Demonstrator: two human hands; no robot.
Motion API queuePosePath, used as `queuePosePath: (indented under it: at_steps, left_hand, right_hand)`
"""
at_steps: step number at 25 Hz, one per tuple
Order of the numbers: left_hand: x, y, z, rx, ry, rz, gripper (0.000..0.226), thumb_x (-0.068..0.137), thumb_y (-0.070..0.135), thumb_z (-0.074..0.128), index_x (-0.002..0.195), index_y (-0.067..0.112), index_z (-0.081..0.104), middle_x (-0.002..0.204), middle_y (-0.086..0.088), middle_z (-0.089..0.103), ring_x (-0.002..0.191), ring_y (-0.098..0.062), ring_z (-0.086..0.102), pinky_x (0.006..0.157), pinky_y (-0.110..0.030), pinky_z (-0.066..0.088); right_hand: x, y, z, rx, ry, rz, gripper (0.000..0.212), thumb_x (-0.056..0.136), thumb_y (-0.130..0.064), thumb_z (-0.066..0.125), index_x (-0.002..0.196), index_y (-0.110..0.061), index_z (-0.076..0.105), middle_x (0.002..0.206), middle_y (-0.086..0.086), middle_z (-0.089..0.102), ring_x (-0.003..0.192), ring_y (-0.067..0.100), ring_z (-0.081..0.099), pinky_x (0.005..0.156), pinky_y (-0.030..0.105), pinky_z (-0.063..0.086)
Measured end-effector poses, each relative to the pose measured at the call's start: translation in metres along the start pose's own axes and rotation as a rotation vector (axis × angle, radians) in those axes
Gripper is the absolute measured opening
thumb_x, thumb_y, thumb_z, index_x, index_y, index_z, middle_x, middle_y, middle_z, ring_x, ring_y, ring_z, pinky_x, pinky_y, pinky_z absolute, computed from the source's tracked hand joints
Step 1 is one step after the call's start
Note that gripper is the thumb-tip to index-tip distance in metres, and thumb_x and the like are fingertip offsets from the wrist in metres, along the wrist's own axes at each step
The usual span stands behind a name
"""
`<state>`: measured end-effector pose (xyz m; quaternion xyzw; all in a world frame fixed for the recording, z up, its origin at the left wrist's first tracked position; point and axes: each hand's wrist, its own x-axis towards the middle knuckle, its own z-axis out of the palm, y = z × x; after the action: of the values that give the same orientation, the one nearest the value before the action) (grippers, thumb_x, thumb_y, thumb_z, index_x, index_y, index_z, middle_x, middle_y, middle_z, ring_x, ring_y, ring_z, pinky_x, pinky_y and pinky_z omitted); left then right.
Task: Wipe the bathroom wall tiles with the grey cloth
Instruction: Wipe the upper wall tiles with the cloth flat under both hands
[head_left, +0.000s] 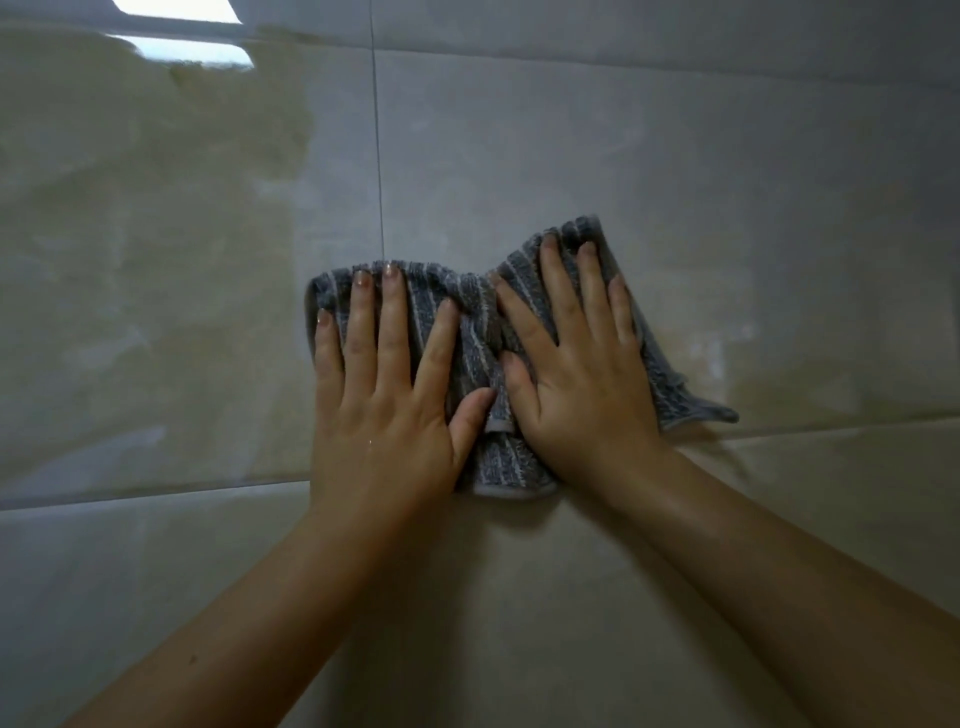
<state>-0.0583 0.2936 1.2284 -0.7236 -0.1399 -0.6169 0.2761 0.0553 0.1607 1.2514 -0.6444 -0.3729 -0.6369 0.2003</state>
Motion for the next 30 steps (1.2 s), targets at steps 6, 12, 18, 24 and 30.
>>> queuePosePath:
  at_steps: [6, 12, 18, 24, 30]
  left_hand:
    - [0.022, 0.064, 0.010, -0.042, 0.033, 0.061, 0.070, 0.099, 0.059, 0.024, 0.156, 0.017, 0.027, 0.163, -0.023, 0.014, 0.152, -0.039, 0.009, 0.121, -0.059, 0.011]
    - [0.042, 0.125, 0.018, -0.057, 0.033, 0.090, 0.071, 0.099, 0.060, 0.021, 0.157, 0.018, 0.023, 0.163, -0.023, 0.009, 0.152, -0.039, 0.006, 0.122, -0.057, 0.006]
    - [0.061, 0.176, 0.025, -0.070, 0.015, 0.124, 0.073, 0.099, 0.060, 0.015, 0.158, 0.018, 0.016, 0.164, -0.023, 0.004, 0.152, -0.039, 0.001, 0.122, -0.057, 0.002]
    - [0.081, 0.246, 0.030, -0.114, -0.033, 0.147, 0.074, 0.100, 0.062, 0.014, 0.159, 0.018, 0.006, 0.164, -0.023, -0.004, 0.151, -0.040, -0.006, 0.121, -0.056, -0.008]
    - [0.101, 0.302, 0.031, -0.143, -0.070, 0.143, 0.074, 0.100, 0.061, 0.014, 0.158, 0.017, -0.003, 0.162, -0.024, -0.013, 0.150, -0.040, -0.013, 0.120, -0.057, -0.011]
  right_hand:
    - [-0.021, 0.067, -0.007, -0.026, 0.029, 0.076, 0.057, 0.098, -0.045, 0.027, 0.153, -0.031, 0.019, 0.162, 0.010, 0.009, 0.150, 0.032, -0.001, 0.120, 0.051, 0.003]
    - [-0.038, 0.126, -0.012, -0.033, 0.051, 0.123, 0.057, 0.098, -0.044, 0.026, 0.153, -0.031, 0.015, 0.162, 0.010, 0.009, 0.150, 0.032, 0.001, 0.121, 0.050, 0.003]
    - [-0.048, 0.181, -0.015, -0.037, 0.071, 0.145, 0.057, 0.098, -0.042, 0.027, 0.153, -0.029, 0.017, 0.162, 0.011, 0.010, 0.150, 0.031, 0.000, 0.121, 0.049, 0.002]
    - [-0.072, 0.259, -0.021, -0.041, 0.083, 0.223, 0.057, 0.098, -0.040, 0.028, 0.152, -0.022, 0.023, 0.161, 0.015, 0.013, 0.149, 0.034, 0.003, 0.120, 0.051, 0.005]
    - [-0.082, 0.317, -0.028, -0.033, 0.051, 0.300, 0.059, 0.097, -0.043, 0.025, 0.153, -0.024, 0.019, 0.162, 0.013, 0.009, 0.149, 0.029, 0.000, 0.120, 0.052, 0.005]
